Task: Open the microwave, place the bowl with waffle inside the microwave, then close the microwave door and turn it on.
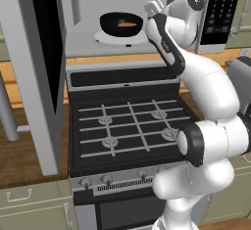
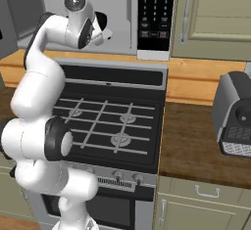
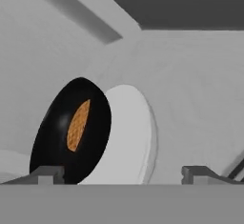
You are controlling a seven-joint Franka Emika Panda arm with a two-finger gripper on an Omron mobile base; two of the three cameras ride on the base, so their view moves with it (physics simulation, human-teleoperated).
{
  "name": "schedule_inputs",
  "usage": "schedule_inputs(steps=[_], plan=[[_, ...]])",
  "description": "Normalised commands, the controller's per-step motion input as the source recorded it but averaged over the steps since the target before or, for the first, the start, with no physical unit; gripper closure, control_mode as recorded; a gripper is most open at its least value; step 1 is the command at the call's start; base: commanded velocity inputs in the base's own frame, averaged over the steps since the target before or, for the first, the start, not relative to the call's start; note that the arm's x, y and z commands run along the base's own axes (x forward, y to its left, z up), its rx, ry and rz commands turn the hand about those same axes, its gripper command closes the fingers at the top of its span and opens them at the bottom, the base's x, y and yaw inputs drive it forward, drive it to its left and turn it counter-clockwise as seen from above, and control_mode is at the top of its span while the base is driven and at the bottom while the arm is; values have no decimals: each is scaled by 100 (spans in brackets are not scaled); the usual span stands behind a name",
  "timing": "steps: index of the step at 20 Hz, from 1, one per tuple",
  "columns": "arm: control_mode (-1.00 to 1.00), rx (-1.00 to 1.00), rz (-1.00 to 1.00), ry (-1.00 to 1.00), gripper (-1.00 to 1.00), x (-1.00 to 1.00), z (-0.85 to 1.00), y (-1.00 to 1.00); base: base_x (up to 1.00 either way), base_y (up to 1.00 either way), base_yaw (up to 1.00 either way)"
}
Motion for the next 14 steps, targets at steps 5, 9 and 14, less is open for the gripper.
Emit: schedule_inputs(steps=[5,9,14], plan=[[-100,-7,0,-12,-100,-65,-14,-11,0,0,0],[-100,-12,1,-3,-100,0,-17,-3,0,0,0],[-100,-31,-6,-11,-100,-41,-4,0,0,0,0]])
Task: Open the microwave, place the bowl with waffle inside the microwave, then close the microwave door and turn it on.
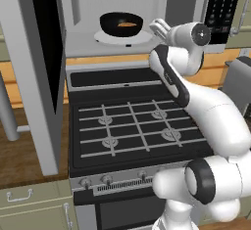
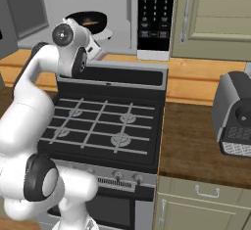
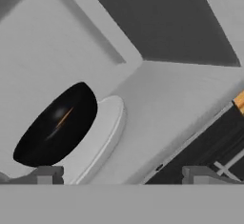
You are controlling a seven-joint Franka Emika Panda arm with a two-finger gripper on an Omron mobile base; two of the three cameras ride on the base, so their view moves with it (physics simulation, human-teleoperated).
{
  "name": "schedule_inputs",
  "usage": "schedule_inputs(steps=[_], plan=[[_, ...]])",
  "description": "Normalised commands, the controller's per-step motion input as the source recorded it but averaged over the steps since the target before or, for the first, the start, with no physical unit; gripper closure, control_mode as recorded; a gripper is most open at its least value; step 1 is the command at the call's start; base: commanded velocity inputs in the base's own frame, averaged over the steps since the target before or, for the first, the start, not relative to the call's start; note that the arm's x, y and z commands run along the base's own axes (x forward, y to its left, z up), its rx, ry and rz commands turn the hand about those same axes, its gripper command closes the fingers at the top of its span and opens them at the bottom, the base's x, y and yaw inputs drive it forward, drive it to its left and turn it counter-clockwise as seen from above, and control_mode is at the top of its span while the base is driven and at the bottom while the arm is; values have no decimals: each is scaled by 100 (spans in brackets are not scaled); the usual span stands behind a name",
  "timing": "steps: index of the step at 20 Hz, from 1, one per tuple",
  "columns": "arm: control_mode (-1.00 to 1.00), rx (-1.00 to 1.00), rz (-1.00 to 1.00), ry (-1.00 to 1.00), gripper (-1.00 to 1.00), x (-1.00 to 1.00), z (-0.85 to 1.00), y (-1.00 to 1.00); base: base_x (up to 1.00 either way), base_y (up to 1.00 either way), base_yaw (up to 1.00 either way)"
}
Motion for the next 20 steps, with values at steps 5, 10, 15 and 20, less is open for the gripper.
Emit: schedule_inputs(steps=[5,10,15,20], plan=[[-100,-37,-18,-4,-100,-28,-18,3,0,0,0],[-100,-40,-25,-4,-100,-32,-25,20,0,0,0],[-100,-24,-26,-11,-100,-51,-7,23,0,0,0],[-100,-11,-19,-19,-100,-61,0,14,0,0,0]])
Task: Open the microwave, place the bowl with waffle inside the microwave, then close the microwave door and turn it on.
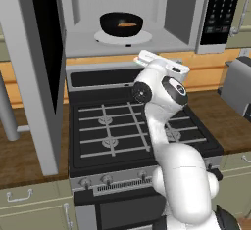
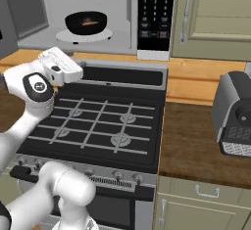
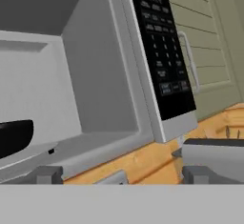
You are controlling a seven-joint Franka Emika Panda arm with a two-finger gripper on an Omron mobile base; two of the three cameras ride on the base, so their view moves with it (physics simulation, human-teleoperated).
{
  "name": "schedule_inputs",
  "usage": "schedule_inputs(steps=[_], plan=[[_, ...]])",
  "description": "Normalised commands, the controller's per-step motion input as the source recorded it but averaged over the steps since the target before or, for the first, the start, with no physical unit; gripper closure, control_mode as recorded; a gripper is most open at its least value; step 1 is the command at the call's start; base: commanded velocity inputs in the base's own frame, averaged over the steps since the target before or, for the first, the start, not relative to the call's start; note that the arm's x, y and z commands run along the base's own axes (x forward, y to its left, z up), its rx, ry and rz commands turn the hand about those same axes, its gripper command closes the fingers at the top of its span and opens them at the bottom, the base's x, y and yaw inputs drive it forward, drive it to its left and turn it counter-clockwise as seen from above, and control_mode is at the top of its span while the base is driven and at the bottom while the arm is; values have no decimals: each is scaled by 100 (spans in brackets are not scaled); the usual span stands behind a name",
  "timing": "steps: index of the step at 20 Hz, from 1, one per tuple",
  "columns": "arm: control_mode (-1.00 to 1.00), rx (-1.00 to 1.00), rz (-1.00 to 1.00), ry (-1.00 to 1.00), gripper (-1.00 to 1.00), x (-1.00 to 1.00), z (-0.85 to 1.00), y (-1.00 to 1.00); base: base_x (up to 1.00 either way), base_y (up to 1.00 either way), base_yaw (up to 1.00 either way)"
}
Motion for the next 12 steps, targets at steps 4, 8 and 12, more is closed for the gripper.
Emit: schedule_inputs(steps=[4,8,12], plan=[[-100,-10,-9,-21,-100,-74,0,42,0,0,0],[-100,-8,-5,-18,-100,-78,0,54,0,0,0],[-100,-6,-4,-12,-100,-70,0,59,0,0,0]])
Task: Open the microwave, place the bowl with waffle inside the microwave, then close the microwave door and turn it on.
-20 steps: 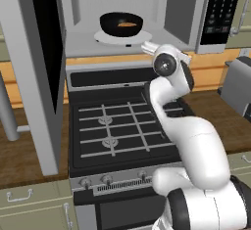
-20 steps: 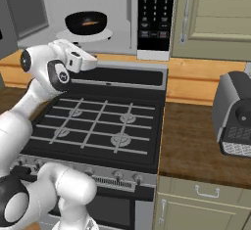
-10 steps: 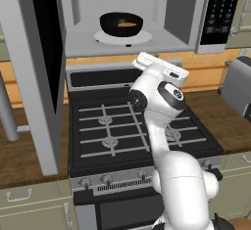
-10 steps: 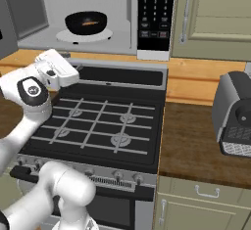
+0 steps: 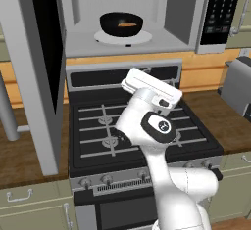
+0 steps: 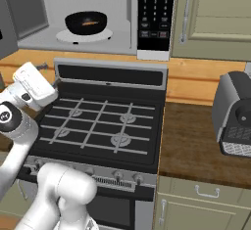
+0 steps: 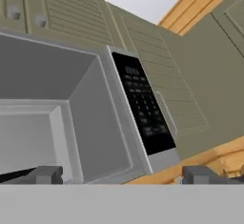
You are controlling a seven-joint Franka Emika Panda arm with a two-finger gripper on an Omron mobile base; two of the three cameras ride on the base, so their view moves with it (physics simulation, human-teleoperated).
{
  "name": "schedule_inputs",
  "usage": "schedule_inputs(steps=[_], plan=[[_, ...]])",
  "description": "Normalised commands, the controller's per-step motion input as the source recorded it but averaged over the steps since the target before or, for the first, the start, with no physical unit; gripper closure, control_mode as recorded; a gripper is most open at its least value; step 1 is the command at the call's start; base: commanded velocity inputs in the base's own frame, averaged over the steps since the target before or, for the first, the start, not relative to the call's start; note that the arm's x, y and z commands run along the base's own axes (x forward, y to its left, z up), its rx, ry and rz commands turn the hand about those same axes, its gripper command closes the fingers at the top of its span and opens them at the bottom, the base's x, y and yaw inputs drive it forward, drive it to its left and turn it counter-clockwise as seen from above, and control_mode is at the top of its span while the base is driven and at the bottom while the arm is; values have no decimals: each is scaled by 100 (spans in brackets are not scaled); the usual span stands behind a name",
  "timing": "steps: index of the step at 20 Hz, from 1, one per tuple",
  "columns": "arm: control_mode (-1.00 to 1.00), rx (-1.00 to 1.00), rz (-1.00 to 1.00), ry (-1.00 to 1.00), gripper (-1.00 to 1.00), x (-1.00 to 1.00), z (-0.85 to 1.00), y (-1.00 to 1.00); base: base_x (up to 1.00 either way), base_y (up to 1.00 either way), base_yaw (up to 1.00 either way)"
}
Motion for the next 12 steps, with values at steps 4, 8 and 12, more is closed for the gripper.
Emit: schedule_inputs(steps=[4,8,12], plan=[[-100,-7,-4,-7,-100,-73,0,66,0,0,0],[-100,-8,-1,-5,-100,-62,0,74,0,0,0],[-100,-8,0,-4,-100,-45,-9,76,0,0,0]])
